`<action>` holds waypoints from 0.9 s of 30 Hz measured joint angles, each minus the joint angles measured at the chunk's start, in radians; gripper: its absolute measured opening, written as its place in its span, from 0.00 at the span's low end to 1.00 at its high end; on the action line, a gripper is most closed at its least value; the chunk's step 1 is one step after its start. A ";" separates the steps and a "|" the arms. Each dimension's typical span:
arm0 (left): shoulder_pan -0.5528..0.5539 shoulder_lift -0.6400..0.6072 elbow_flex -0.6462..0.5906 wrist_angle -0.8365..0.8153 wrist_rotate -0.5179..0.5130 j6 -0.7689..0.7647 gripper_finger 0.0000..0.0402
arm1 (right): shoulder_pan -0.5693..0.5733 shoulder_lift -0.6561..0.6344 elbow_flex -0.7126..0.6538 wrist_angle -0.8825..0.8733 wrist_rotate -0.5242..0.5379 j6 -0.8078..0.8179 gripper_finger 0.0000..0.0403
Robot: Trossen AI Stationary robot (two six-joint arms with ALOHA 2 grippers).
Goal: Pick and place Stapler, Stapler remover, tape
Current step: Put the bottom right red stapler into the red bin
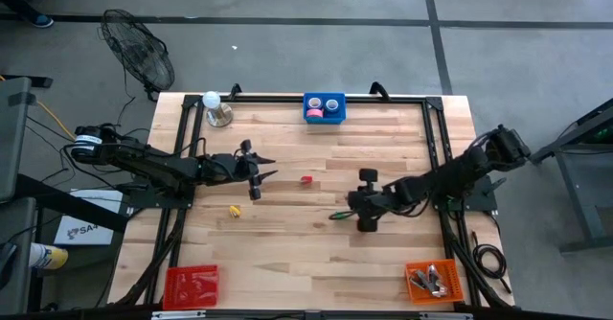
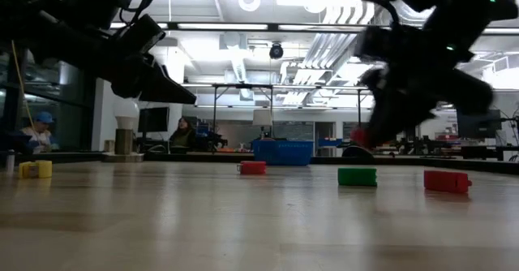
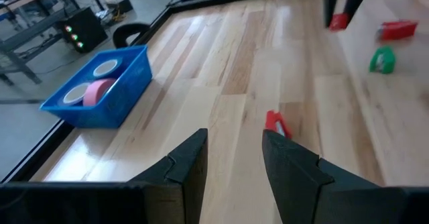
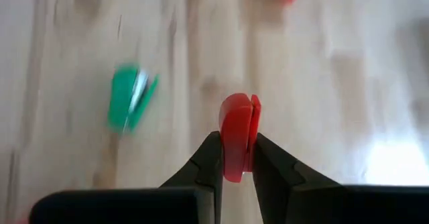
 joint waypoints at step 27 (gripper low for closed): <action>0.000 0.000 0.115 0.154 0.230 0.137 0.34 | -0.251 0.101 0.000 0.919 -0.134 -0.501 0.12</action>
